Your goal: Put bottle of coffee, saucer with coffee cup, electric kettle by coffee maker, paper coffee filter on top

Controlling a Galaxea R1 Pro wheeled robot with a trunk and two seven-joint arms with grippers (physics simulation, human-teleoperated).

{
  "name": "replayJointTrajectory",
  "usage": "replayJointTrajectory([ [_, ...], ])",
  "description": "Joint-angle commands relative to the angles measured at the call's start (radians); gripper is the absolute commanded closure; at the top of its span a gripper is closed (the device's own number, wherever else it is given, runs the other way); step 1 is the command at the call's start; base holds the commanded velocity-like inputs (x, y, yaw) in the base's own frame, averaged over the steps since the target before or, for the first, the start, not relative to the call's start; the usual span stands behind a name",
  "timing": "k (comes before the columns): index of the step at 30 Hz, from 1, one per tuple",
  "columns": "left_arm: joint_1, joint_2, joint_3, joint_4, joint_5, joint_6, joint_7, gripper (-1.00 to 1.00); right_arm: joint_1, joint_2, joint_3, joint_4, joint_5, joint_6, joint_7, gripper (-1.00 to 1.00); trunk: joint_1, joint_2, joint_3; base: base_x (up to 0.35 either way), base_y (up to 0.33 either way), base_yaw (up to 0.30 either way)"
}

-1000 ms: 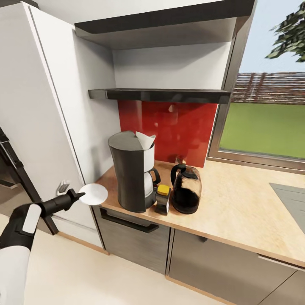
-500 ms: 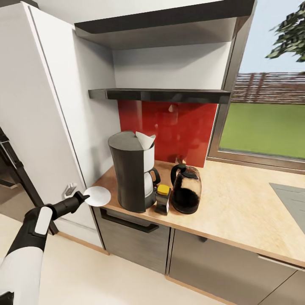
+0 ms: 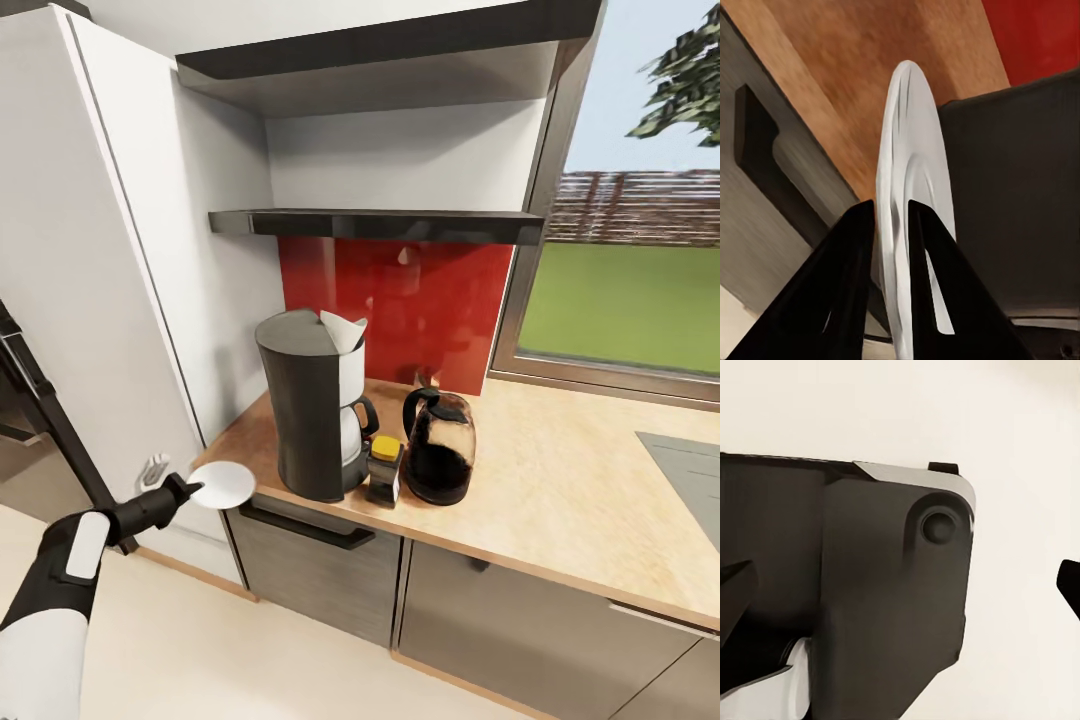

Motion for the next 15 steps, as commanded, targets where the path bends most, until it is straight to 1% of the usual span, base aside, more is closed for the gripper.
replayJointTrajectory([
  [1,0.004,-0.001,0.009,-0.005,0.003,0.006,-0.005,1.00,-0.001,0.000,-0.009,0.000,0.008,-0.003,0.002,-1.00,0.001,-0.002,-0.002,0.000,0.000,0.000],
  [6,0.014,-0.006,0.037,-0.011,0.026,-0.009,-0.012,1.00,-0.001,0.000,-0.008,0.000,0.008,-0.003,0.003,-1.00,0.001,-0.002,-0.002,0.000,0.000,0.000],
  [13,0.013,-0.026,0.034,0.003,0.062,-0.048,-0.007,1.00,-0.001,-0.003,-0.007,0.000,0.009,-0.003,0.001,-1.00,0.001,-0.002,-0.002,0.000,0.000,0.000],
  [14,0.013,-0.029,0.034,0.003,0.164,-0.196,-0.007,1.00,-0.001,-0.003,-0.007,0.000,0.009,-0.003,0.001,-1.00,0.001,-0.002,-0.002,0.000,0.000,0.000],
  [15,0.013,-0.031,0.033,0.003,0.166,-0.199,-0.007,1.00,-0.001,-0.003,-0.007,0.000,0.009,-0.003,0.001,-1.00,0.001,-0.002,-0.002,0.000,0.000,0.000],
])
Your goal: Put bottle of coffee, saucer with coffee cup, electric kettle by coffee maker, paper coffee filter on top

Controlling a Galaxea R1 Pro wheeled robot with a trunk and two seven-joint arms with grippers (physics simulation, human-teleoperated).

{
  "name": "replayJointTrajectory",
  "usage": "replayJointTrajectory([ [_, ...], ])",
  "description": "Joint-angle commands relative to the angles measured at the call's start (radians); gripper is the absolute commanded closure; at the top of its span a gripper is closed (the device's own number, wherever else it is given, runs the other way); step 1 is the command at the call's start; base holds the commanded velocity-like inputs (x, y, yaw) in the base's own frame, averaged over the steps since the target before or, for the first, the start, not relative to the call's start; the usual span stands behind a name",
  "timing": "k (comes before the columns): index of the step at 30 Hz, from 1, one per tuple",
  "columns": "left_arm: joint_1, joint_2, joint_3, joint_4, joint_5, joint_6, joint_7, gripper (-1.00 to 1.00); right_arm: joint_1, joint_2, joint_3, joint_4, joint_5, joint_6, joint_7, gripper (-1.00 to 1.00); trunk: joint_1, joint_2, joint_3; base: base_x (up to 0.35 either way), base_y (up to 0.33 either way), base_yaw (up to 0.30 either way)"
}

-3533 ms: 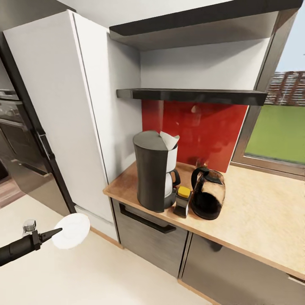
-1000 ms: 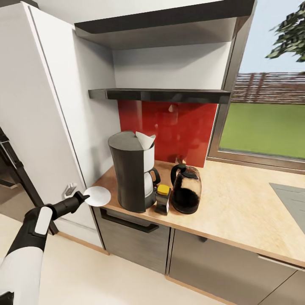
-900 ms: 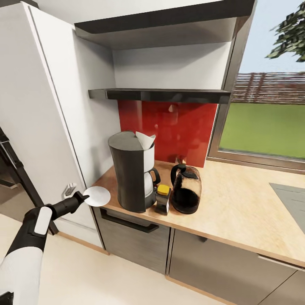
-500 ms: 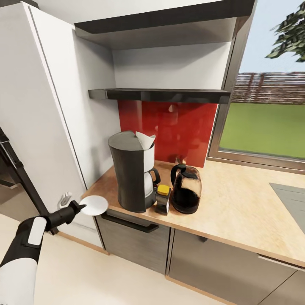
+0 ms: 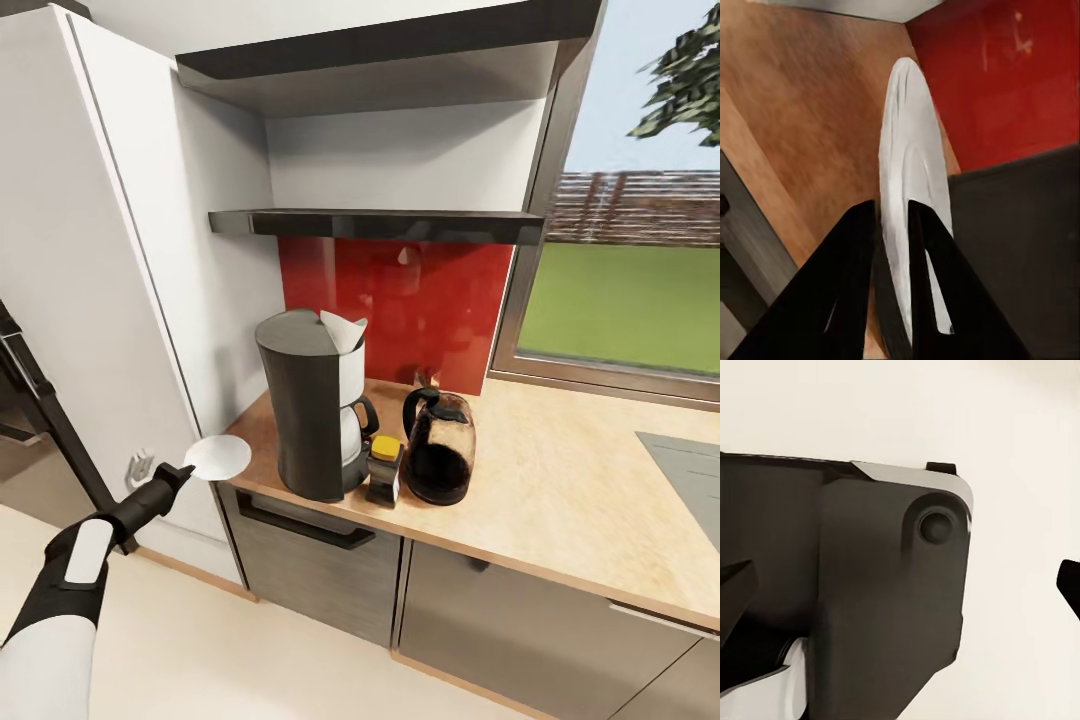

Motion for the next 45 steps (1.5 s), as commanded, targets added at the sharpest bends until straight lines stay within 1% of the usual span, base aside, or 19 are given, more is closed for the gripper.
replayJointTrajectory([
  [1,-0.001,-0.001,0.003,0.000,0.006,0.007,-0.003,1.00,-0.001,0.000,-0.009,0.000,0.007,-0.003,0.003,-1.00,0.001,-0.002,-0.002,0.000,0.000,0.000],
  [4,-0.001,-0.003,0.003,0.000,0.009,0.004,-0.003,1.00,-0.001,0.000,-0.009,0.000,0.007,-0.003,0.003,-1.00,0.001,-0.002,-0.002,0.000,0.000,0.000],
  [9,-0.001,-0.015,0.001,0.000,0.010,-0.005,-0.001,1.00,-0.001,0.000,-0.009,0.000,0.008,-0.003,0.003,-1.00,0.001,-0.002,-0.002,0.000,0.000,0.000],
  [11,-0.001,-0.030,0.000,0.000,0.008,-0.029,0.001,1.00,-0.001,0.000,-0.009,0.000,0.008,-0.003,0.003,-1.00,0.001,-0.002,-0.002,0.000,0.000,0.000],
  [14,-0.001,-0.064,-0.003,0.011,-0.001,-0.085,0.004,1.00,-0.001,0.000,-0.009,0.000,0.008,-0.003,0.003,-1.00,0.001,-0.002,-0.002,0.000,0.000,0.000],
  [16,-0.002,-0.073,-0.004,0.020,-0.002,-0.096,0.004,1.00,-0.001,-0.001,-0.009,0.000,0.008,-0.003,0.003,-1.00,0.001,-0.002,-0.002,0.000,0.000,0.000],
  [19,-0.002,-0.078,-0.005,0.024,-0.002,-0.100,0.004,1.00,-0.001,-0.001,-0.009,0.000,0.008,-0.003,0.003,-1.00,0.001,-0.002,-0.002,0.000,0.000,0.000],
  [22,-0.003,-0.089,-0.005,0.025,-0.001,-0.105,0.004,1.00,-0.001,-0.002,-0.008,0.000,0.009,-0.003,0.003,-1.00,0.001,-0.002,-0.002,0.000,0.000,0.000],
  [25,-0.003,-0.101,-0.005,0.030,-0.002,-0.197,0.008,1.00,-0.001,-0.002,-0.007,0.000,0.009,-0.003,0.003,-1.00,0.001,-0.002,-0.002,0.000,0.000,0.000],
  [27,-0.004,-0.107,-0.008,0.045,-0.003,-0.221,0.010,1.00,-0.001,-0.002,-0.007,0.000,0.009,-0.003,0.003,-1.00,0.001,-0.002,-0.002,0.000,0.000,0.000],
  [33,-0.004,-0.109,-0.027,0.067,-0.004,-0.234,0.011,1.00,-0.001,-0.002,-0.007,0.000,0.009,-0.003,0.003,-1.00,0.001,-0.002,-0.002,0.041,0.000,0.000],
  [45,-0.004,-0.109,-0.029,0.068,-0.006,-0.235,0.011,1.00,-0.001,-0.002,-0.007,0.000,0.009,-0.003,0.003,-1.00,0.001,-0.002,-0.002,0.103,0.000,0.000],
])
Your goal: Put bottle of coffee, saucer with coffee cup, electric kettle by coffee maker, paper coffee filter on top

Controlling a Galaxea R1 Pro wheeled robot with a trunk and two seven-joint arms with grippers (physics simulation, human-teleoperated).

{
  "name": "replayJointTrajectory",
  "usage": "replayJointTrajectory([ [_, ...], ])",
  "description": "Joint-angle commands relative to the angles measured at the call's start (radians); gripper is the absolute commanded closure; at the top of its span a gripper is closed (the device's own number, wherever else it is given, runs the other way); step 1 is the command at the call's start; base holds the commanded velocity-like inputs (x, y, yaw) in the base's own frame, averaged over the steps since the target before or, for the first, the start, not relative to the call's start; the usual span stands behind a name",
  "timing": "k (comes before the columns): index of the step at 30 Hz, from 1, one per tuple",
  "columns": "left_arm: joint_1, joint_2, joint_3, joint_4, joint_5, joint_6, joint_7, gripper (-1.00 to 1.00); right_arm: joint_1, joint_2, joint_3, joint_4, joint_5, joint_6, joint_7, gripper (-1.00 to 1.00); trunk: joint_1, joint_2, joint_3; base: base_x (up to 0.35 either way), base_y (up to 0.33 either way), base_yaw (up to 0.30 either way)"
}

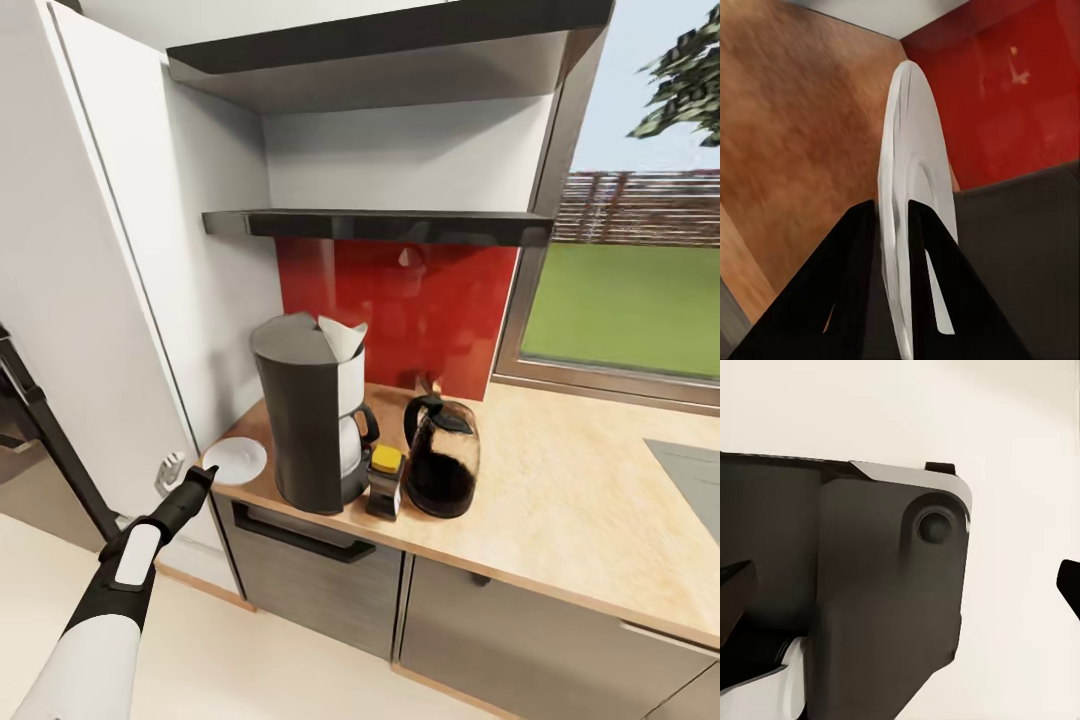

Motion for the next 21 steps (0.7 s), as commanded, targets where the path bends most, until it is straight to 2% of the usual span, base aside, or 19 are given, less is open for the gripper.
replayJointTrajectory([
  [1,-0.001,0.000,0.003,0.000,0.007,0.009,-0.002,1.00,-0.001,0.000,-0.009,0.001,0.008,-0.003,0.003,-1.00,0.001,-0.002,-0.002,0.242,0.000,0.000],
  [13,-0.001,-0.001,0.005,0.001,0.009,0.008,0.012,1.00,-0.001,0.000,-0.009,0.002,0.008,-0.003,0.003,-1.00,0.001,-0.002,-0.002,0.093,0.000,0.000],
  [21,0.000,-0.003,0.005,0.012,0.009,0.006,0.012,1.00,-0.001,0.000,-0.009,0.002,0.008,-0.003,0.003,-1.00,0.001,-0.002,-0.002,0.011,0.000,0.000],
])
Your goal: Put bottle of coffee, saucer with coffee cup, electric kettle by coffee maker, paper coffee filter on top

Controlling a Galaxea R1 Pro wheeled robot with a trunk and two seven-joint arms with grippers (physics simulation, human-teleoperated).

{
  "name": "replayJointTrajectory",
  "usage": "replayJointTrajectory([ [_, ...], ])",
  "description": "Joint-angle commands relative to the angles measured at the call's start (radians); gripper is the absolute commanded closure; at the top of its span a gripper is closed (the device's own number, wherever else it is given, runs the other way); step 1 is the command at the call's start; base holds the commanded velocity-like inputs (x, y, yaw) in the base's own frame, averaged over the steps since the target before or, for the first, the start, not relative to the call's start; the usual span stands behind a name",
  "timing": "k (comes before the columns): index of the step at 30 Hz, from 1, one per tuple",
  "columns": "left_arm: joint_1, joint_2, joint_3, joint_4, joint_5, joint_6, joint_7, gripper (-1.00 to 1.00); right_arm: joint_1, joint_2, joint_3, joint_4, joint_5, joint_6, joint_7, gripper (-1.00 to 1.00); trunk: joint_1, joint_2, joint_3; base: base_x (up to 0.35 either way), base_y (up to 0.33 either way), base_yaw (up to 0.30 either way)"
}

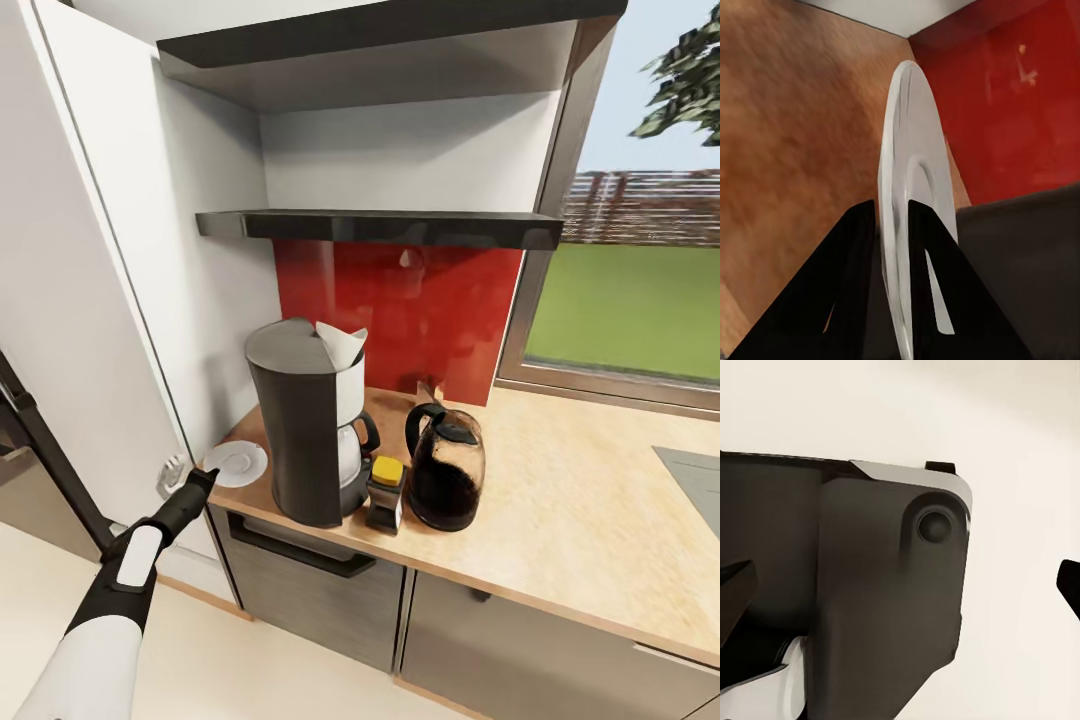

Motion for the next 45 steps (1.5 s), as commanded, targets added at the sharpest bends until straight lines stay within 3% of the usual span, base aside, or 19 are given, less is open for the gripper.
replayJointTrajectory([
  [1,-0.001,-0.001,0.004,0.018,0.008,0.009,-0.003,1.00,-0.001,0.000,-0.009,0.000,0.008,-0.003,0.003,-1.00,0.001,-0.002,-0.002,0.000,0.000,0.000],
  [10,-0.002,0.001,0.003,0.066,0.010,-0.080,-0.003,1.00,-0.001,0.000,-0.009,0.000,0.008,-0.003,0.003,-1.00,0.001,-0.002,-0.002,0.000,0.000,0.000],
  [45,-0.001,0.001,0.002,0.097,0.007,-0.087,-0.003,1.00,-0.001,0.000,-0.009,0.001,0.008,-0.003,0.003,-1.00,0.001,-0.002,-0.002,0.054,0.000,0.000],
])
